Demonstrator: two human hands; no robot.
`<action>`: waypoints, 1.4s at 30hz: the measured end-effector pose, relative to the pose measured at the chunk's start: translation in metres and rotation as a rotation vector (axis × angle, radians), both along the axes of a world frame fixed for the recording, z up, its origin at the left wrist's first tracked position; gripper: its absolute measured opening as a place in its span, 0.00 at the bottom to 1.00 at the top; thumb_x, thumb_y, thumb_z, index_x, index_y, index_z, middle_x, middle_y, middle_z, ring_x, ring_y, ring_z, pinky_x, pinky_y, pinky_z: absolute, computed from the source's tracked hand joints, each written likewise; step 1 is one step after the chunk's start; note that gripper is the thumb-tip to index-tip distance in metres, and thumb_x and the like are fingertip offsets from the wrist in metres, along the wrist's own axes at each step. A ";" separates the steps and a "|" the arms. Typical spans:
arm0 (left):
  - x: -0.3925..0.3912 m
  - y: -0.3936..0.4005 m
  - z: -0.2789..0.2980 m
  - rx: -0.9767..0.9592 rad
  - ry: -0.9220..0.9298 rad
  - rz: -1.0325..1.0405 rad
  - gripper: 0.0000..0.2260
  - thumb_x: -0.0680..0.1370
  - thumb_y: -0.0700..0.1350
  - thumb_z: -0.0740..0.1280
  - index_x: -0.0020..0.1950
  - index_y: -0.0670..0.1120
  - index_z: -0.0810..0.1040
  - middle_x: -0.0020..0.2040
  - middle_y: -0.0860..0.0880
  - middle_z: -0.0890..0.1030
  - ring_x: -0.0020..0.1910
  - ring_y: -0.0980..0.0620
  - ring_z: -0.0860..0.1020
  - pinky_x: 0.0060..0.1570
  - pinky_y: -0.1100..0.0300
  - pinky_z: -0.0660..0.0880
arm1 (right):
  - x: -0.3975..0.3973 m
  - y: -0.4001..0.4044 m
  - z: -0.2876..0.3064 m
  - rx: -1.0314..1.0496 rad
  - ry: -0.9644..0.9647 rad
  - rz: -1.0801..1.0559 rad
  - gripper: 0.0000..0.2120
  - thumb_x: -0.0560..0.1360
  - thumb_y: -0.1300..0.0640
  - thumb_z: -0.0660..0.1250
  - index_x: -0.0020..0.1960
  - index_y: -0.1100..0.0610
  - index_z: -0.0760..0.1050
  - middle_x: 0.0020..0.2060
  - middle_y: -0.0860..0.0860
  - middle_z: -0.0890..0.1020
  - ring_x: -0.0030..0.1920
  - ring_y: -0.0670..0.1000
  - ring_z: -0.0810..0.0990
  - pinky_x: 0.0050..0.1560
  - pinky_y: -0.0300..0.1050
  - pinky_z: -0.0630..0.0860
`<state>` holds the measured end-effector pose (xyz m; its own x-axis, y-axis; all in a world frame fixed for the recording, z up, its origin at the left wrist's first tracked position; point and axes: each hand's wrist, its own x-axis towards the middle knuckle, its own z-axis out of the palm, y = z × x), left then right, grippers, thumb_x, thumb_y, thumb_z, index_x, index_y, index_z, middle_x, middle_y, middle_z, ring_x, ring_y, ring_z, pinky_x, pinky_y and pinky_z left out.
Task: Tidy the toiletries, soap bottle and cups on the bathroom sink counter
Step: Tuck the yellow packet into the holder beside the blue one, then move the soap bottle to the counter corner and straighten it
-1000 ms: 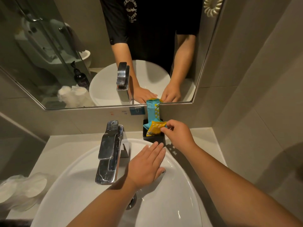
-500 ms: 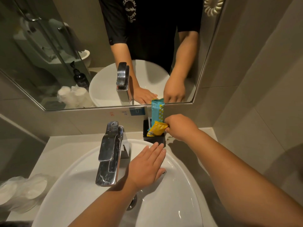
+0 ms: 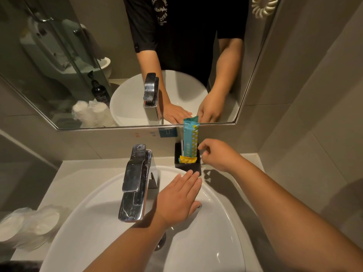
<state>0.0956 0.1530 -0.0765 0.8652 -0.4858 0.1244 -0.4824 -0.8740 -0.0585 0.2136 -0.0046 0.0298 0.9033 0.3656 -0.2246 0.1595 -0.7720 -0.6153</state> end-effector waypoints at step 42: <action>-0.019 -0.012 0.047 -0.015 0.180 0.112 0.28 0.81 0.56 0.47 0.78 0.43 0.52 0.79 0.44 0.52 0.78 0.45 0.48 0.74 0.51 0.41 | -0.099 -0.057 -0.021 -0.519 -0.331 0.182 0.26 0.76 0.44 0.56 0.70 0.52 0.70 0.70 0.53 0.72 0.72 0.57 0.67 0.73 0.51 0.60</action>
<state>0.0764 0.1406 -0.0294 0.9225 -0.3847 -0.0309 -0.3837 -0.9229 0.0334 0.1145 -0.0611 0.0093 0.8890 0.4381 -0.1334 0.4334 -0.8989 -0.0641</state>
